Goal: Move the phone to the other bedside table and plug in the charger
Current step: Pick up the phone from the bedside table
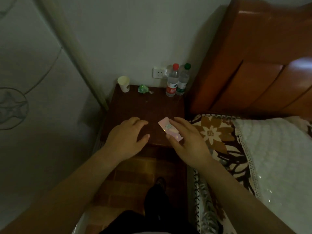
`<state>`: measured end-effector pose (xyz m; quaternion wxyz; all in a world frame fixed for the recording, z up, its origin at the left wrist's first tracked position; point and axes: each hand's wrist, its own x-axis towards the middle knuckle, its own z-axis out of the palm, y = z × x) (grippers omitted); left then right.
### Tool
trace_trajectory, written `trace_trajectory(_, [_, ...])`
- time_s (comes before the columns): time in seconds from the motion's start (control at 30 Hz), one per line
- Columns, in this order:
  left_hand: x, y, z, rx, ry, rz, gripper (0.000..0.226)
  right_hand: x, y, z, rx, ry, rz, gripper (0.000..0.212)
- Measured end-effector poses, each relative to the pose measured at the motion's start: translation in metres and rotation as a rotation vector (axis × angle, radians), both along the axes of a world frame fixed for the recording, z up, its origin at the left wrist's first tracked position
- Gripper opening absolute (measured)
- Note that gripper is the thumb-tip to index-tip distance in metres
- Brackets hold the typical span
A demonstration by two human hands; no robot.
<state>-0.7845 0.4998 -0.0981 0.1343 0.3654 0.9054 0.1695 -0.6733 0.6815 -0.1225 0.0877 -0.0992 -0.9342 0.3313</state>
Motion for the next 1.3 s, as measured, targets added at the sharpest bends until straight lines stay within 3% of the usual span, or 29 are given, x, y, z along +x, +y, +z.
trace_trajectory(0.37, [-0.107, 0.055, -0.098, -0.021, -0.007, 0.064, 0.051, -0.123, 0.054, -0.111, 0.020, -0.176, 0.024, 0.051])
trace_trajectory(0.8, [-0.146, 0.078, -0.274, -0.275, -0.161, 0.088, 0.065, -0.160, 0.075, -0.268, 0.128, -0.436, -0.042, 0.063])
trace_trajectory(1.03, [-0.153, 0.082, -0.324, -0.355, -0.138, 0.071, 0.072, -0.164, 0.081, -0.300, 0.195, -0.500, -0.024, 0.064])
trace_trajectory(1.3, [-0.151, 0.080, -0.333, -0.379, -0.126, 0.038, 0.074, -0.165, 0.088, -0.302, 0.221, -0.497, 0.003, 0.070])
